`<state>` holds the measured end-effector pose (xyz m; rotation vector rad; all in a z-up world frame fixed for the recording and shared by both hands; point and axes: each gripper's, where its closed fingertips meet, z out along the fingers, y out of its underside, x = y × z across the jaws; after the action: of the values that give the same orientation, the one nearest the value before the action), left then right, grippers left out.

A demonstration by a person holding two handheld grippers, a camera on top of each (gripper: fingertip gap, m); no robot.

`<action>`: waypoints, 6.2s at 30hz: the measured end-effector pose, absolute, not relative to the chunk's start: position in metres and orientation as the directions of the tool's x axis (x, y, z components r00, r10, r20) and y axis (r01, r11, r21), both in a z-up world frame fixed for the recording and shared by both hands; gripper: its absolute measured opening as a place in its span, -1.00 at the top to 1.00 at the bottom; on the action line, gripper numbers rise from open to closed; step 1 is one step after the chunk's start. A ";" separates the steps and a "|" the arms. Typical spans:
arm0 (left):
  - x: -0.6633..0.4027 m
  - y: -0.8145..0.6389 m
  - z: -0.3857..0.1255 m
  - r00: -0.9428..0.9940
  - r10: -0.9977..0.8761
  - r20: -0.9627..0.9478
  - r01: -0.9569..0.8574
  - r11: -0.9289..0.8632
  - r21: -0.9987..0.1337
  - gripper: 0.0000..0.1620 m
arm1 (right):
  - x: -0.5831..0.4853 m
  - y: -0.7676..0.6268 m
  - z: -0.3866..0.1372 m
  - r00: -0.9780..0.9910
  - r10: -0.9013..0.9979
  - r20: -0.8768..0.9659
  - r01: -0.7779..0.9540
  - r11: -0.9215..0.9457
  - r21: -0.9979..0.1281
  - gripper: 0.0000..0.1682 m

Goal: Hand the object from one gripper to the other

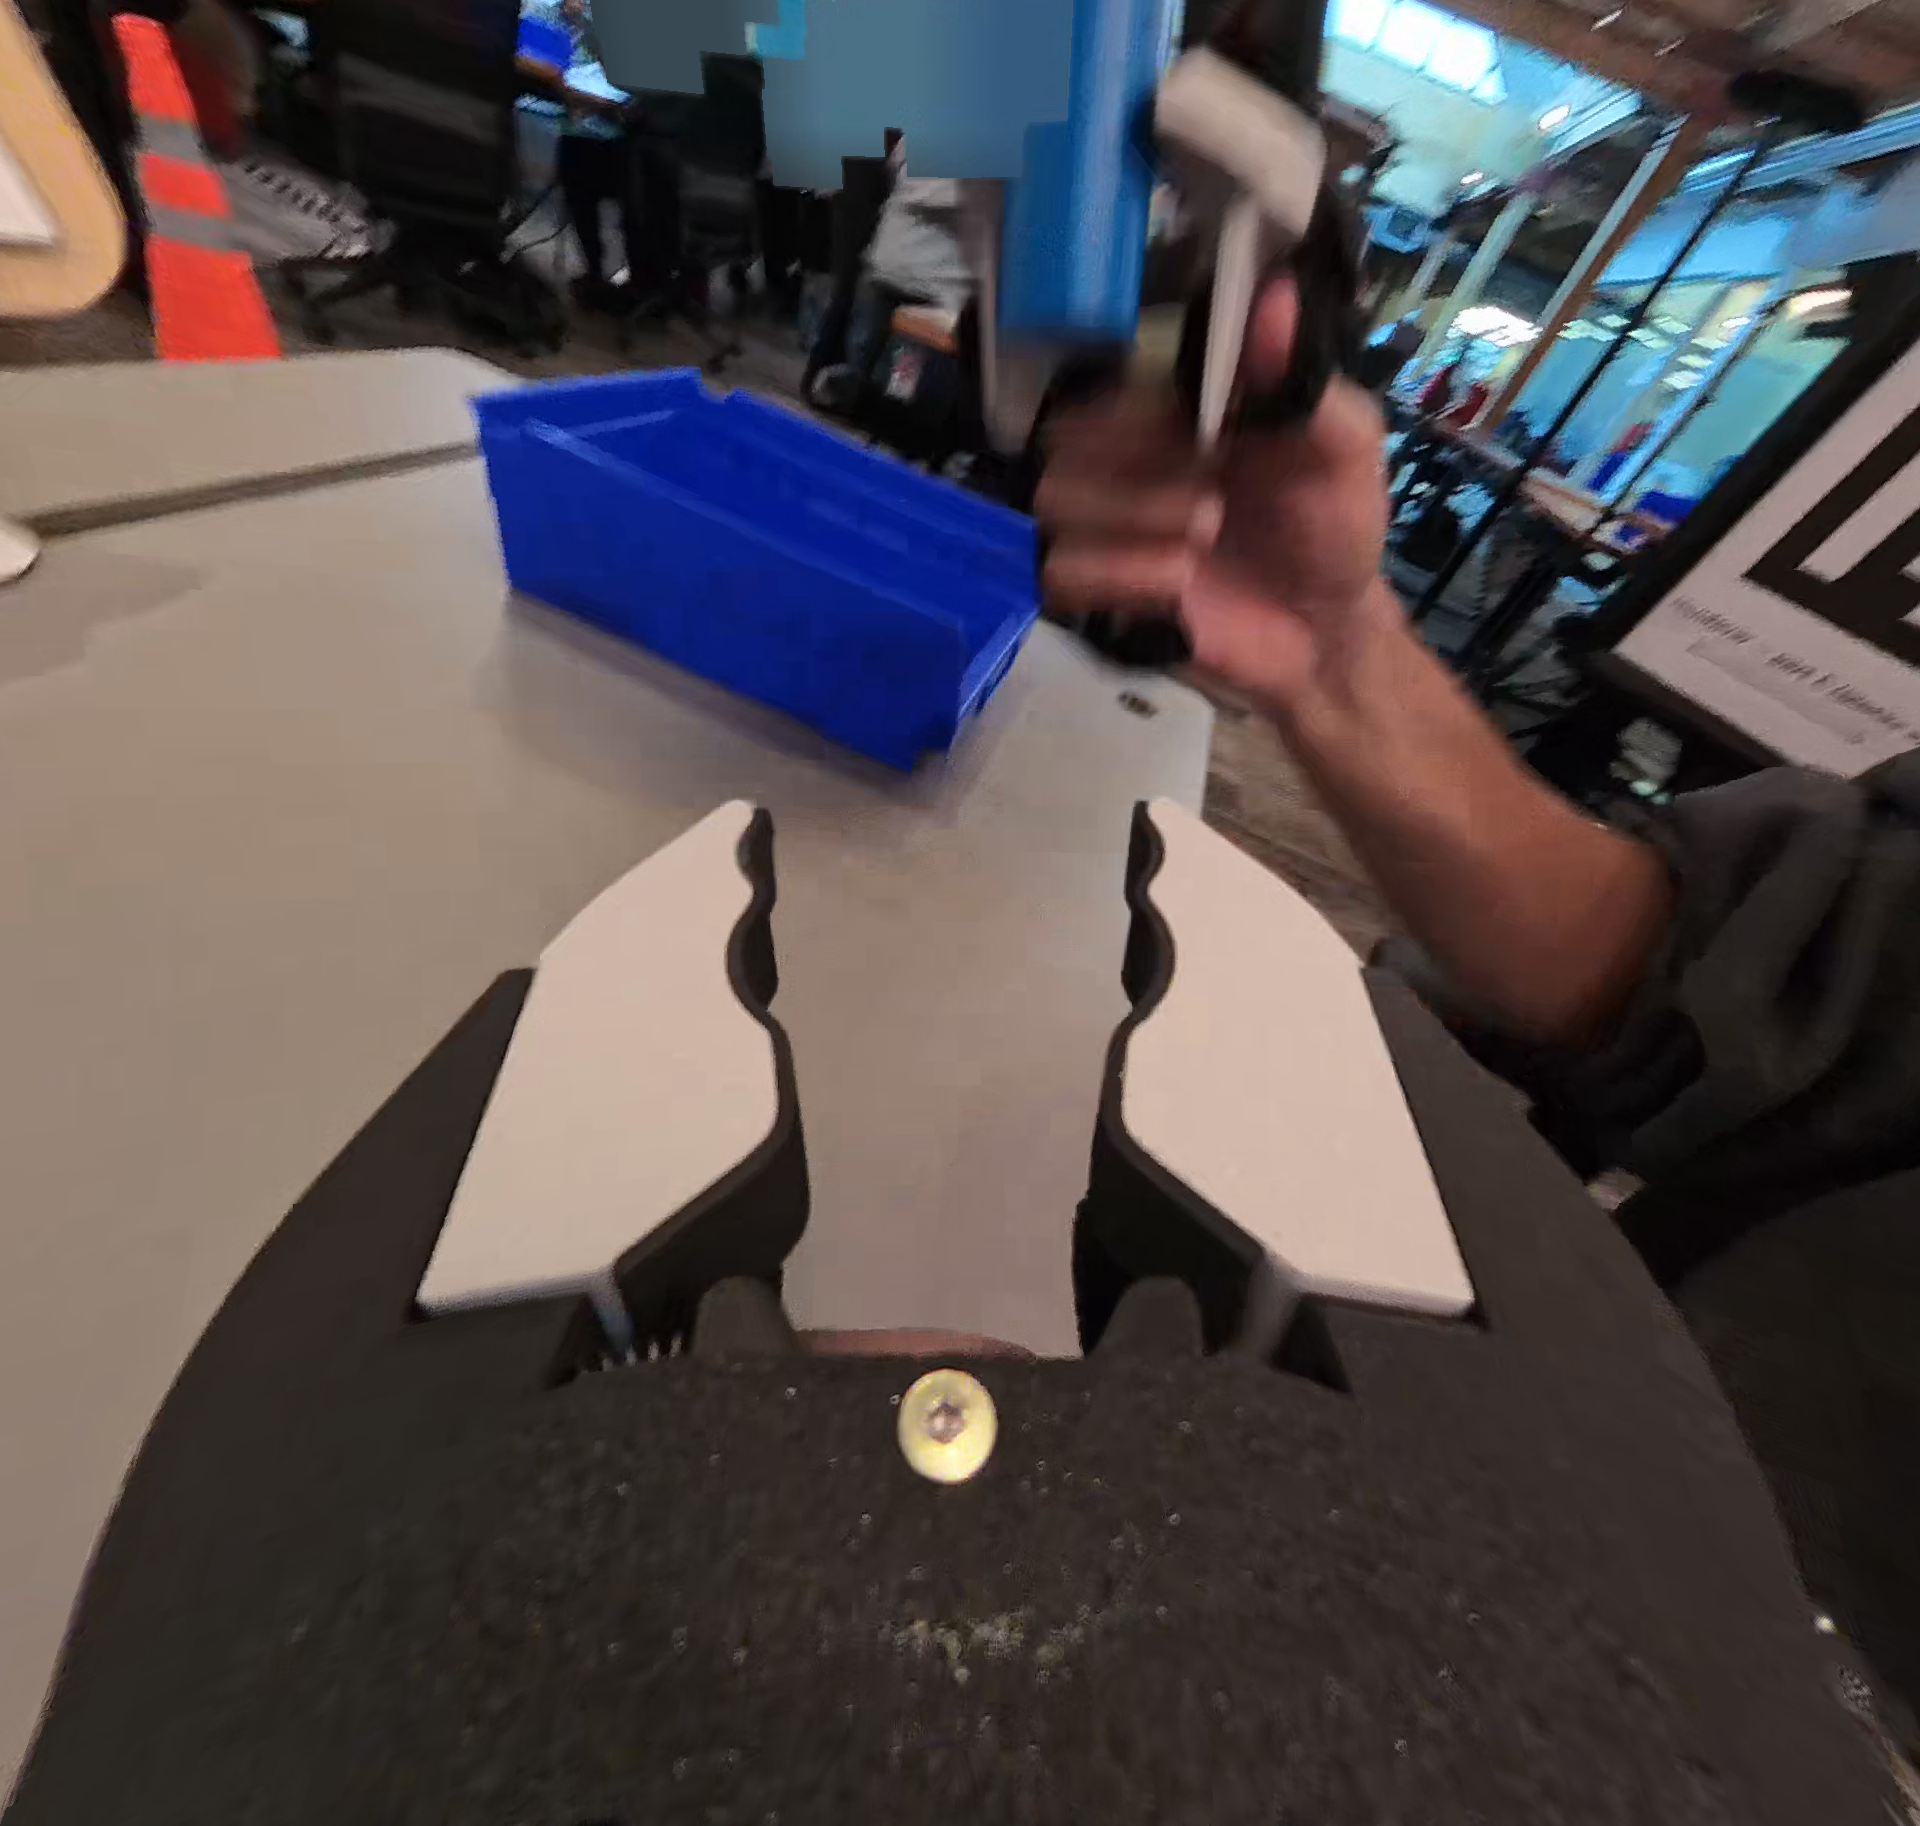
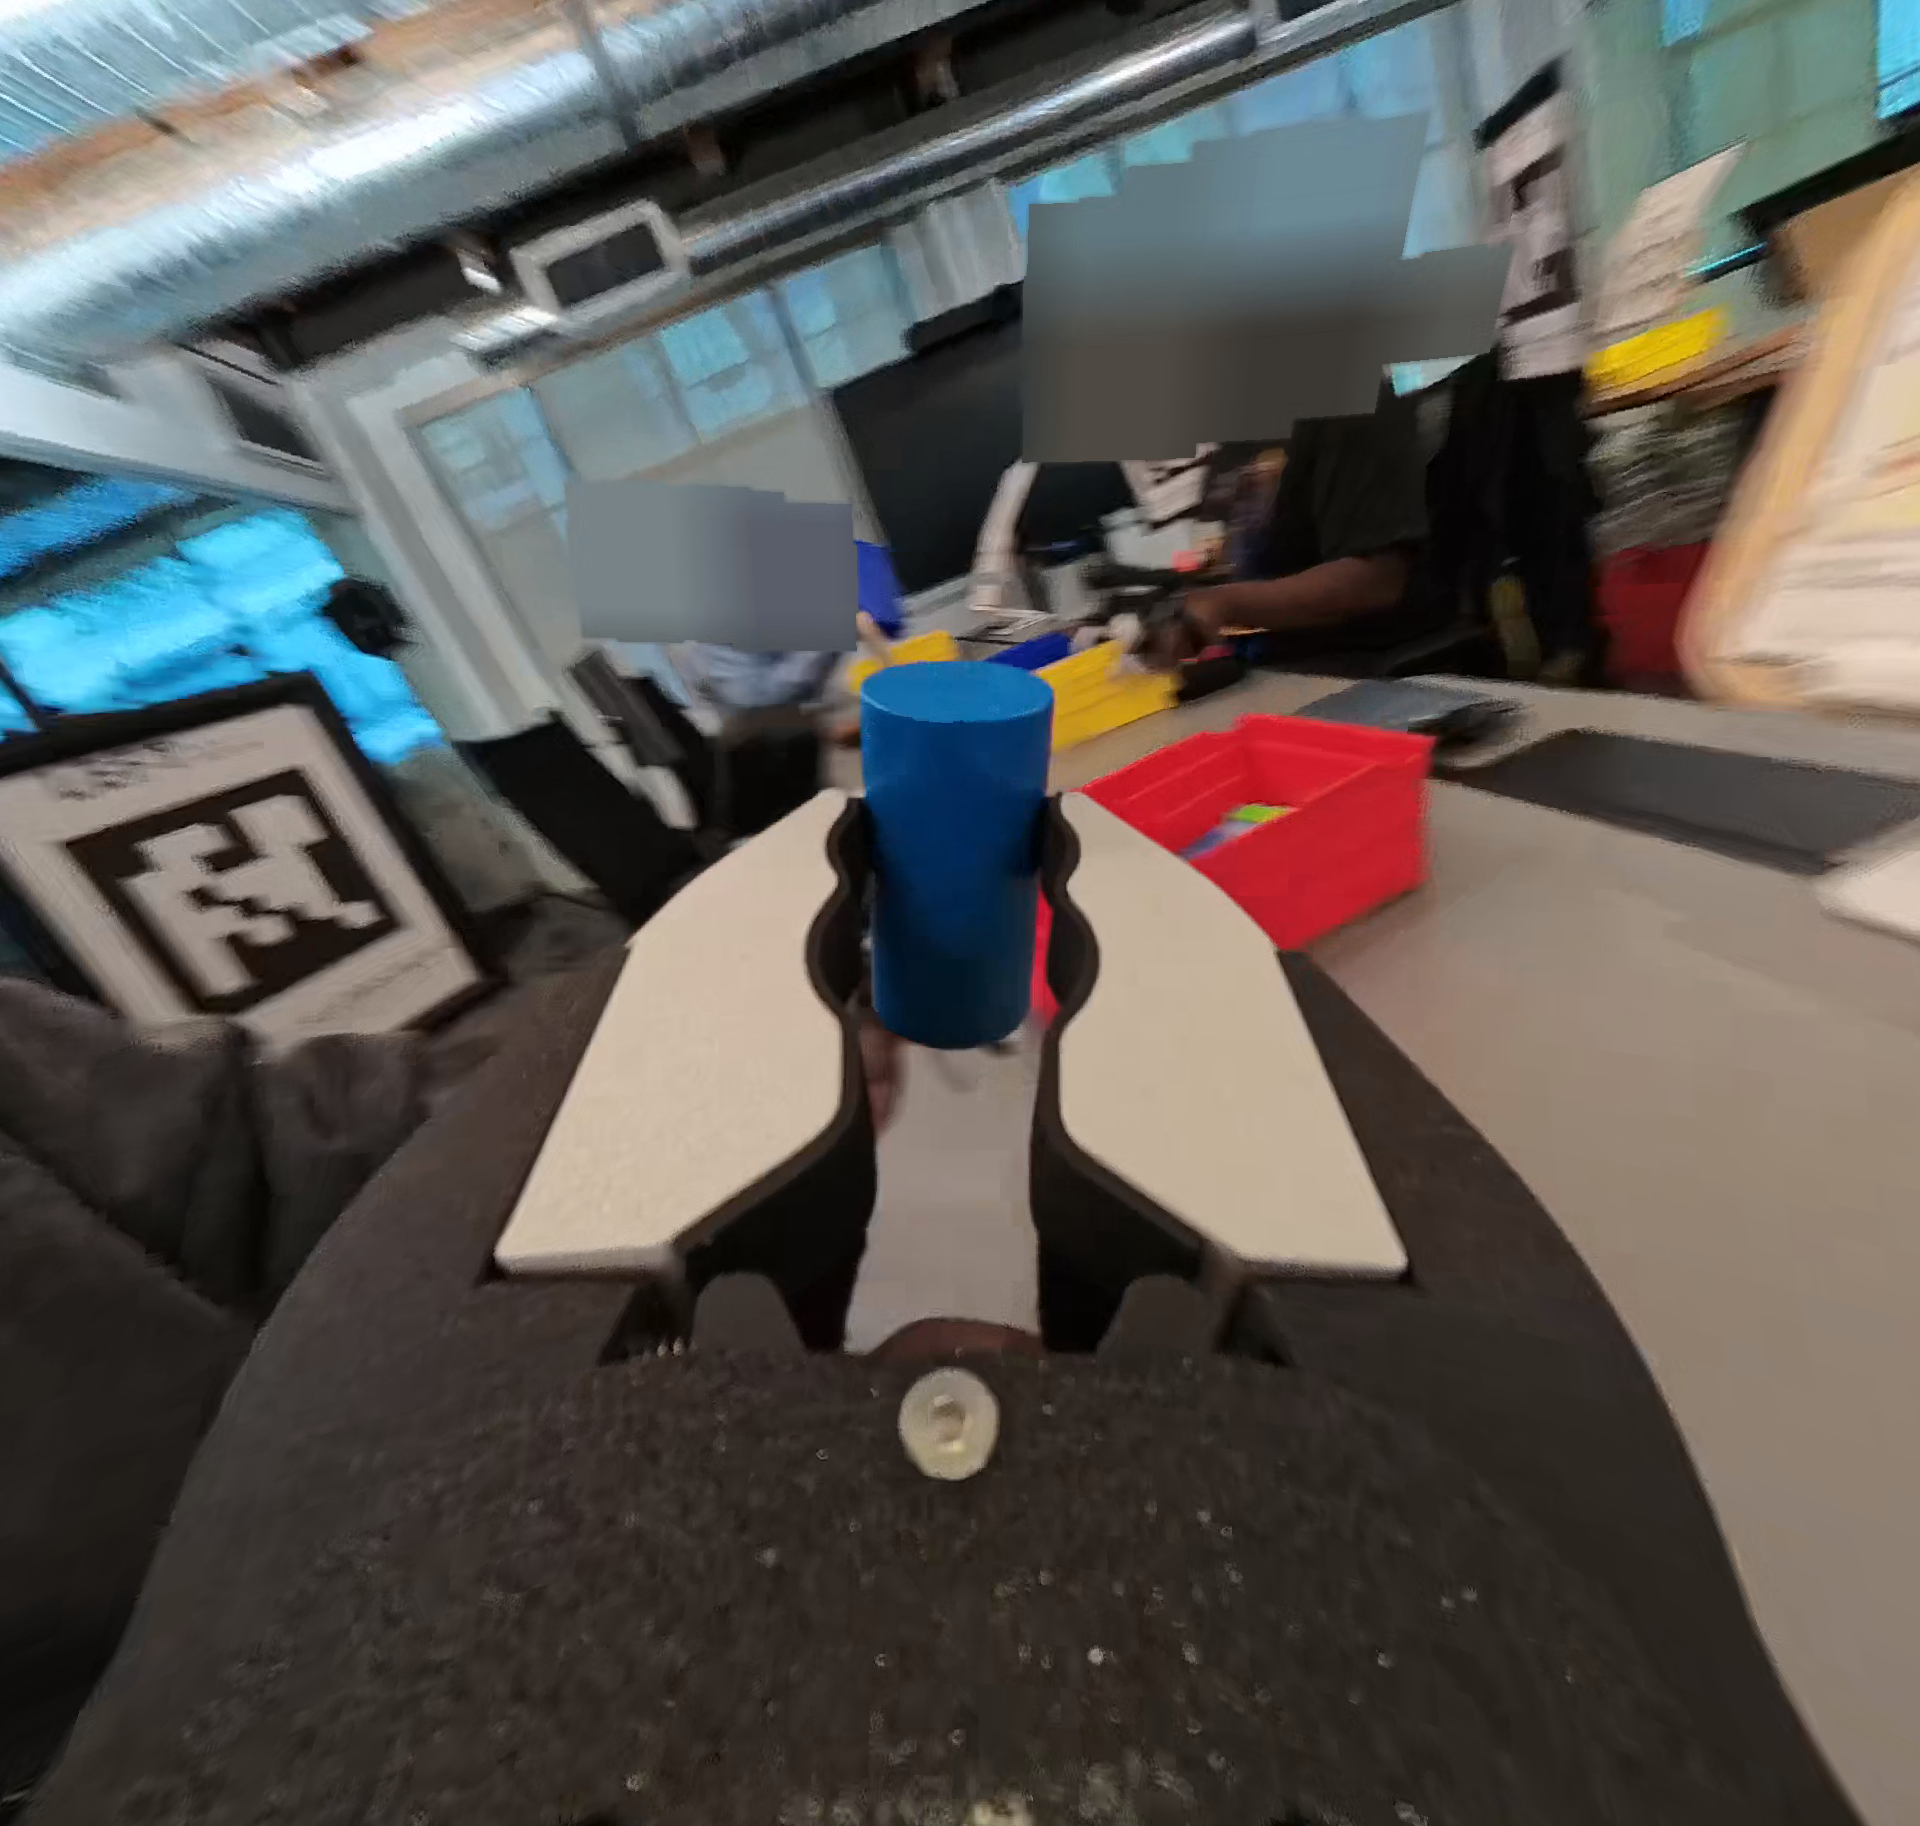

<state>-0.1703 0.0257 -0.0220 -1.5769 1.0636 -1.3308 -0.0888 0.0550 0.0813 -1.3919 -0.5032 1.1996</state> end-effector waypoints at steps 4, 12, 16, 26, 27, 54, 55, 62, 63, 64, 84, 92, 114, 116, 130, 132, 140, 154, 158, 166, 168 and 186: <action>-0.211 0.003 -0.071 0.210 -0.905 0.369 -0.080 -0.392 -0.916 0.36 | 0.037 0.074 0.087 0.769 0.606 -0.205 -0.111 -0.189 -0.976 0.62; -0.229 0.001 -0.088 0.285 -0.887 0.362 -0.091 -0.401 -0.911 0.45 | 0.252 0.083 -0.072 1.000 -0.024 -0.002 -0.021 -0.843 -0.538 0.61; -0.230 -0.001 -0.096 0.294 -0.885 0.362 -0.114 -0.408 -0.906 0.45 | 0.253 0.066 -0.142 0.998 -0.061 -0.018 -0.063 -0.947 -0.314 0.61; -0.229 -0.002 -0.101 0.296 -0.894 0.337 -0.152 -0.392 -0.907 0.44 | 0.257 0.059 -0.187 0.971 -0.158 0.181 -0.130 -0.979 -0.157 0.61; -0.229 -0.002 -0.101 0.296 -0.895 0.334 -0.154 -0.390 -0.908 0.44 | 0.257 0.059 -0.190 0.968 -0.160 0.194 -0.132 -0.980 -0.152 0.61; -0.276 0.033 -0.051 0.399 -0.898 0.187 -0.138 -0.261 -0.955 0.30 | -0.020 -0.036 -0.089 0.826 0.520 -0.219 -0.102 -0.244 -0.964 0.38; -0.288 0.041 -0.039 0.387 -0.914 0.118 -0.193 -0.205 -0.960 0.41 | -0.021 -0.037 -0.087 0.824 0.528 -0.205 -0.094 -0.229 -0.969 0.38; -0.350 0.161 0.002 0.423 -0.900 -0.107 -0.525 -0.148 -0.838 0.38 | -0.013 -0.039 -0.084 0.828 0.533 -0.172 -0.080 -0.190 -0.978 0.34; -0.356 0.182 -0.004 0.420 -0.898 -0.130 -0.569 -0.149 -0.809 0.43 | -0.011 -0.039 -0.081 0.826 0.533 -0.184 -0.097 -0.187 -0.978 0.34; -0.365 0.206 -0.017 0.423 -0.891 -0.165 -0.635 -0.162 -0.755 0.45 | -0.009 -0.039 -0.080 0.828 0.528 -0.190 -0.111 -0.179 -0.978 0.34; -0.417 0.348 -0.173 0.276 -0.929 -0.246 -0.945 -0.215 -0.247 0.53 | -0.007 -0.020 -0.086 0.753 0.561 -0.344 -0.248 -0.242 -0.938 0.34; -0.419 0.345 -0.184 0.247 -0.927 -0.284 -0.967 -0.218 -0.131 0.45 | -0.009 -0.020 -0.082 0.701 0.583 -0.412 -0.316 -0.265 -0.911 0.34; -0.375 0.258 -0.043 0.518 -0.664 0.539 -0.184 -0.702 -0.688 0.60 | -0.020 0.006 -0.076 0.779 0.623 -0.072 -0.003 -0.112 -0.994 0.38; -0.338 0.229 -0.016 0.376 -0.615 0.693 -0.075 -0.765 -0.639 0.60 | -0.034 0.024 -0.069 0.748 0.662 -0.038 0.019 -0.079 -0.997 0.38; -0.138 0.098 0.009 -0.188 -0.236 0.953 -0.087 -0.963 -0.255 0.60 | -0.139 0.117 0.006 0.484 0.858 0.174 0.155 0.111 -0.982 0.41; -0.131 0.090 0.009 -0.189 -0.237 0.953 -0.109 -0.959 -0.261 0.60 | -0.139 0.116 0.002 0.476 0.861 0.179 0.182 0.102 -0.978 0.41; -0.124 0.079 0.005 -0.163 -0.282 0.946 -0.127 -0.944 -0.303 0.59 | -0.137 0.105 0.002 0.482 0.852 0.203 0.220 0.107 -0.970 0.57; -0.209 -0.038 -0.101 0.123 -0.733 0.669 -0.177 -0.680 -0.712 0.39 | 0.177 0.151 -0.084 0.887 0.450 0.104 0.425 -0.707 -0.566 0.57; -0.213 -0.029 -0.102 0.162 -0.757 0.633 -0.167 -0.653 -0.739 0.41 | 0.170 0.150 -0.149 0.837 0.546 0.019 0.508 -0.764 -0.397 0.57; -0.221 -0.025 -0.115 0.206 -0.756 0.621 -0.187 -0.653 -0.733 0.42 | 0.177 0.147 -0.191 0.786 0.614 0.077 0.618 -0.773 -0.141 0.57; -0.221 -0.026 -0.118 0.212 -0.756 0.619 -0.194 -0.654 -0.732 0.41 | 0.177 0.145 -0.194 0.786 0.615 0.063 0.618 -0.776 -0.130 0.57; -0.231 -0.013 -0.096 0.254 -0.799 0.545 -0.122 -0.585 -0.802 0.40 | 0.051 0.004 -0.068 0.912 0.377 -0.165 -0.058 -0.279 -0.959 0.40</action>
<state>-0.2314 -0.0128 -0.0958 -1.8928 0.8362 -1.3657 0.0513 0.0036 -0.0680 -1.8101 -0.2379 0.4272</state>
